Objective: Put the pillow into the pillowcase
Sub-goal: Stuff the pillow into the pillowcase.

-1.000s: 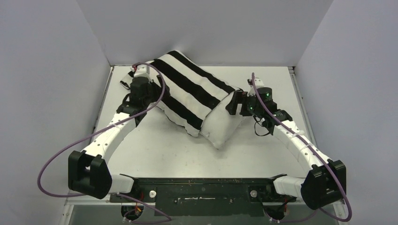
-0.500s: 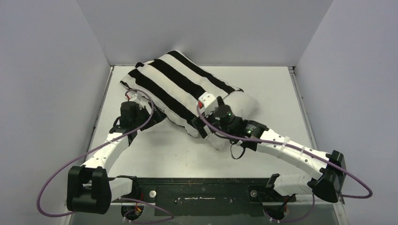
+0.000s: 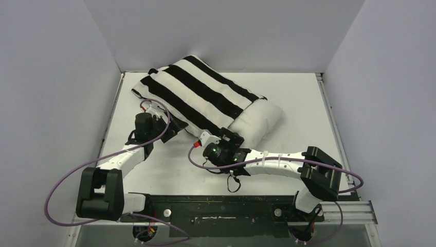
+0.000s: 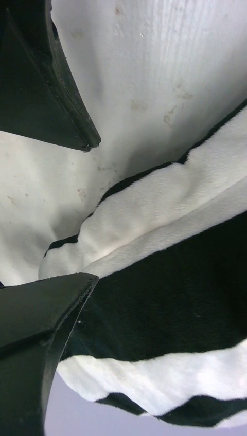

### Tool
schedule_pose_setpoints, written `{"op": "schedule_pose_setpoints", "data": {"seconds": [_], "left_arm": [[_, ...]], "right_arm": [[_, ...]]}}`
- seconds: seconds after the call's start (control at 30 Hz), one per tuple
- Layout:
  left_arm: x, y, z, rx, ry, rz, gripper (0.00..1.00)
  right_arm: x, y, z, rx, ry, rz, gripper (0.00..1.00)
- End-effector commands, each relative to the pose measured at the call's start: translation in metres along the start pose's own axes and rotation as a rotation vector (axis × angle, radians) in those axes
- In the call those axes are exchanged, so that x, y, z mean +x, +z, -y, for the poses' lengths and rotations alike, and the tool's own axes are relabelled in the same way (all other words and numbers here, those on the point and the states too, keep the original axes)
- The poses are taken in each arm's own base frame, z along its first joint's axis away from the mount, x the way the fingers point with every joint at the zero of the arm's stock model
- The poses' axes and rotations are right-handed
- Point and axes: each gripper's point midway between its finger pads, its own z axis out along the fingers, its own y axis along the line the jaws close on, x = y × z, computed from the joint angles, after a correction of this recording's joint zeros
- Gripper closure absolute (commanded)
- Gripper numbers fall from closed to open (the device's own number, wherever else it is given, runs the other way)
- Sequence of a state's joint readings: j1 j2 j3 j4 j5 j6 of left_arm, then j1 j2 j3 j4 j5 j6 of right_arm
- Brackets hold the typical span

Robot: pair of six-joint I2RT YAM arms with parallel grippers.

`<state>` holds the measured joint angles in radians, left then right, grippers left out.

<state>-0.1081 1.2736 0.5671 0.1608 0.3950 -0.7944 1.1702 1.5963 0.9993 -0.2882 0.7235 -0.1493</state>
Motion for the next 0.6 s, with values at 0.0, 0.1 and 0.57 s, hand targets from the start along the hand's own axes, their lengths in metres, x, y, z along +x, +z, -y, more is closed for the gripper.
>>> {"op": "schedule_pose_setpoints", "data": {"seconds": [0.0, 0.1, 0.57], "left_arm": [[-0.027, 0.011, 0.038, 0.188, -0.048, 0.078, 0.13], [-0.025, 0.019, 0.038, 0.197, -0.050, 0.047, 0.15], [-0.103, -0.054, 0.131, 0.121, 0.276, 0.214, 0.32]], "right_arm": [[-0.003, 0.008, 0.025, 0.147, 0.027, 0.010, 0.23], [0.000, 0.014, 0.021, 0.123, 0.045, 0.027, 0.64], [-0.146, -0.079, 0.111, -0.335, 0.629, 0.468, 1.00]]}}
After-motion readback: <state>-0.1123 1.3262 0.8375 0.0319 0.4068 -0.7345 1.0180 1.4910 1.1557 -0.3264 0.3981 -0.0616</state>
